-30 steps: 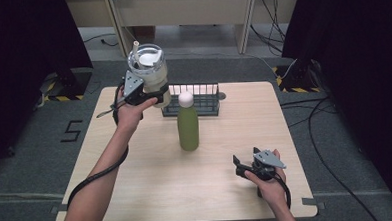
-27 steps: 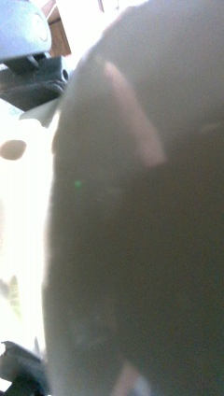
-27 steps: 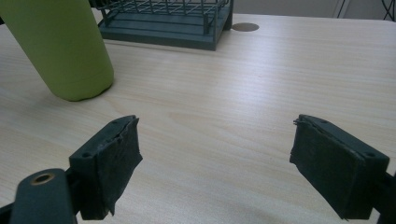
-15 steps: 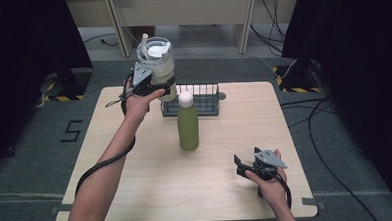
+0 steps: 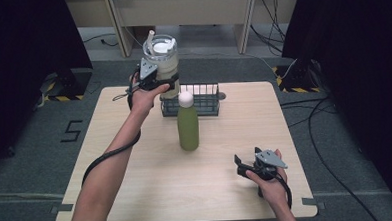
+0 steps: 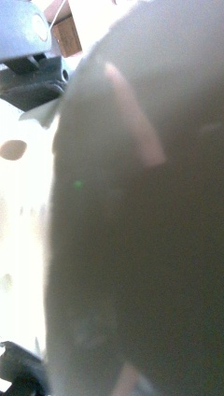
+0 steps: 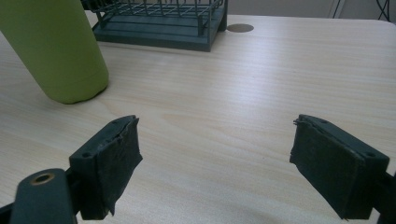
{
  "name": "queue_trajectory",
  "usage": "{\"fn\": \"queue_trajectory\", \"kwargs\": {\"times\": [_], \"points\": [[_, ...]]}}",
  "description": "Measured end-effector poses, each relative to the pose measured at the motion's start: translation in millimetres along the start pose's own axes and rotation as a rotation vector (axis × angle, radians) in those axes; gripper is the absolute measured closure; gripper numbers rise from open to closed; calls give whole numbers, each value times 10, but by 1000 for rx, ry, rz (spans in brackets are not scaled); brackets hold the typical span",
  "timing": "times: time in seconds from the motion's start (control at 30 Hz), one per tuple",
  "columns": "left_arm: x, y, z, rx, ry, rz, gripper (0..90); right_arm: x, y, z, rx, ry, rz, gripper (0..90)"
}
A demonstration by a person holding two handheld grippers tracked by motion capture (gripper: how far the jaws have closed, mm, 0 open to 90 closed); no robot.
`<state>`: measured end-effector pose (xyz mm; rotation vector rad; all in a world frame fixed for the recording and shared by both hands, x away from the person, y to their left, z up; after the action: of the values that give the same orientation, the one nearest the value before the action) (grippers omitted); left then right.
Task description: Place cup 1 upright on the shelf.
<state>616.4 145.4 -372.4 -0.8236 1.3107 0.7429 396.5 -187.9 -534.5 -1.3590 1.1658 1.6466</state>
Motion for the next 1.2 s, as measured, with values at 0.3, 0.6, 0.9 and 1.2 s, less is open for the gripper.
{"fn": "queue_trajectory", "kwargs": {"times": [0.3, 0.6, 0.9, 1.2], "points": [[142, -152, -13, -12, 29, 14, 100, 4, 1, -17, 3, -4, 1, 153], [221, -264, -16, -22, 37, 25, 100, 5, 0, -17, 3, -3, 2, 153], [268, -365, -12, -26, 12, 35, 100, 6, 0, -16, 1, 0, 3, 153], [411, -405, -13, -33, 21, 56, 100, 11, -1, -16, 2, -2, 4, 153]]}}
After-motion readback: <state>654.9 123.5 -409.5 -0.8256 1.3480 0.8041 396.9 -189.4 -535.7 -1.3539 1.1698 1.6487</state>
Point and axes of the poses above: each handheld gripper's, and its own axes: y roughly backward along the jaws, x roughly out of its underside, z roughly to its left, the point moved 4 cm from there along -y, roughly forward along the jaws, and after that the axes turned 10 degrees about -z, right-handed, at the moved point
